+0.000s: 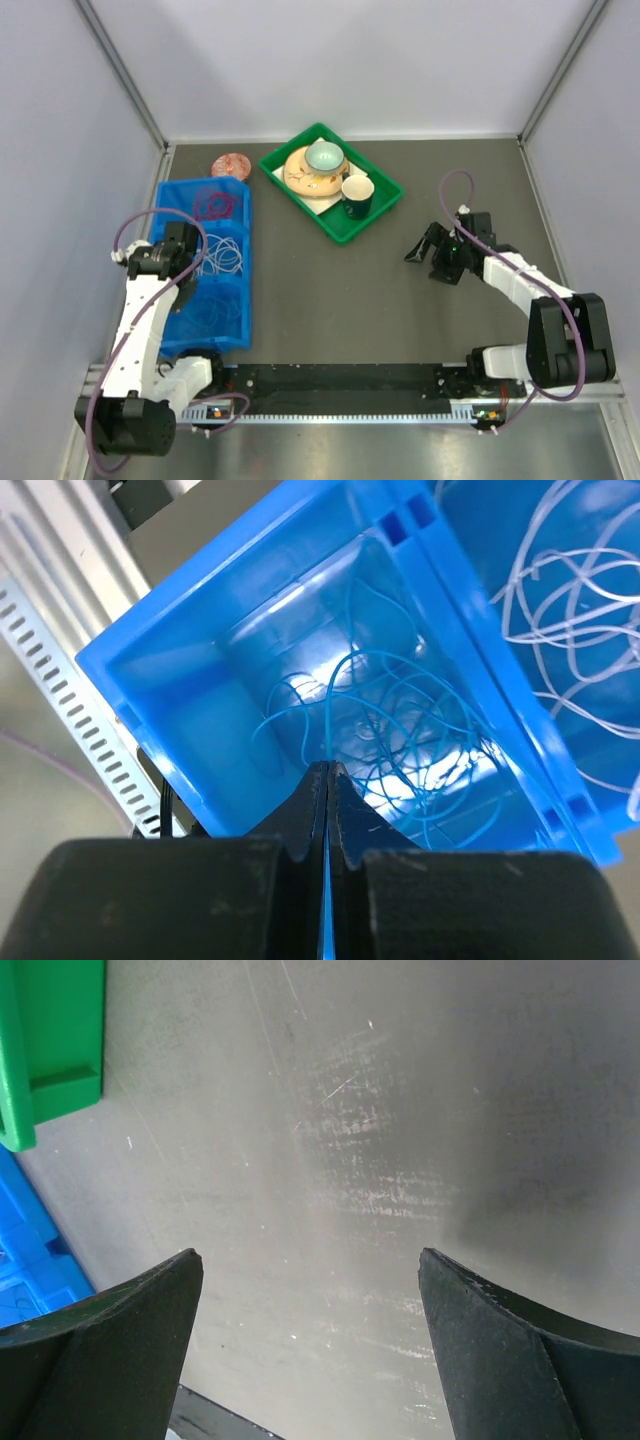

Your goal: Untangle the cables

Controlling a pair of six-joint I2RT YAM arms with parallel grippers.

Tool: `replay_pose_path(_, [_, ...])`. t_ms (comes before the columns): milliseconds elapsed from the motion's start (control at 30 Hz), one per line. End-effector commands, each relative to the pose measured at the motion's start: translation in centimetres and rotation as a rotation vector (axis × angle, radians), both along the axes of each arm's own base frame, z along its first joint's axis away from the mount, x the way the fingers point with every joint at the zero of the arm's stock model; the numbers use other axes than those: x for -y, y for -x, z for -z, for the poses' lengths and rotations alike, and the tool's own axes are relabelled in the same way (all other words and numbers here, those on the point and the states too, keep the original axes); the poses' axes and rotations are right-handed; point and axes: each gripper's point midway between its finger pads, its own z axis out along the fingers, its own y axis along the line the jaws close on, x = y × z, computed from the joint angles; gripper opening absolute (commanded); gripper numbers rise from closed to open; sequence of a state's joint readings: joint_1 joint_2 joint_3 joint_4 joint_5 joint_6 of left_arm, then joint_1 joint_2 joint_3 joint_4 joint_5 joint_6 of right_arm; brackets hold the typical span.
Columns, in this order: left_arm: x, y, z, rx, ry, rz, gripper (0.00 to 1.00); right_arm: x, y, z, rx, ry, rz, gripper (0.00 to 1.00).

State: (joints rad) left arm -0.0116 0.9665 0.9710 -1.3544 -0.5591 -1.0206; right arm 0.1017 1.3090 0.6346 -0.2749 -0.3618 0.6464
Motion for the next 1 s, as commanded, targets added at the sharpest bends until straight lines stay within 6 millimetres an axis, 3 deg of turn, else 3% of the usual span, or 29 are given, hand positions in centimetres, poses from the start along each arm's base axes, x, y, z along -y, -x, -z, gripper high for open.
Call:
replay_pose_path(0, [-0.7, 3.4, 0.5, -0.136, -0.036, -0.090, 0.00, 0.0, -1.6, -0.9, 0.061, -0.001, -0.009, 0.88])
replay_pose_path(33, [-0.7, 3.3, 0.5, -0.139, -0.037, -0.086, 0.04, 0.0, -1.6, -0.9, 0.059, -0.003, -0.009, 0.88])
replay_pose_path(67, [-0.7, 2.7, 0.7, -0.127, -0.035, -0.079, 0.16, 0.0, -1.6, -0.9, 0.059, -0.003, -0.009, 0.88])
replay_pose_path(133, [-0.4, 2.1, 0.6, -0.119, -0.021, -0.046, 0.62, 0.0, -1.7, -1.0, 0.061, -0.004, -0.011, 0.88])
replay_pose_path(233, [-0.4, 0.8, -0.8, -0.058, -0.016, -0.010, 0.79, 0.0, -1.5, -0.9, 0.062, -0.003, -0.012, 0.88])
replay_pose_path(333, [-0.1, -0.9, -3.2, 0.032, -0.012, 0.097, 0.80, 0.0, -1.5, -0.8, 0.061, -0.003, -0.012, 0.88])
replay_pose_path(400, [1.1, -3.0, -5.3, 0.148, 0.024, 0.213, 0.77, 0.1, -1.5, -0.7, 0.056, -0.001, -0.011, 0.88])
replay_pose_path(467, [2.5, -3.7, -6.1, 0.193, 0.070, 0.339, 0.75, 0.0, -1.5, -0.7, 0.055, -0.003, -0.014, 0.88])
replay_pose_path(767, [6.8, -7.1, -7.9, 0.369, 0.200, 0.601, 0.80, 0.5, -1.5, -1.8, 0.090, 0.029, 0.000, 0.86])
replay_pose_path(967, [8.0, -11.1, -9.4, 0.468, 0.206, 0.685, 0.84, 2.4, -1.4, -5.5, 0.165, 0.135, 0.021, 0.86])
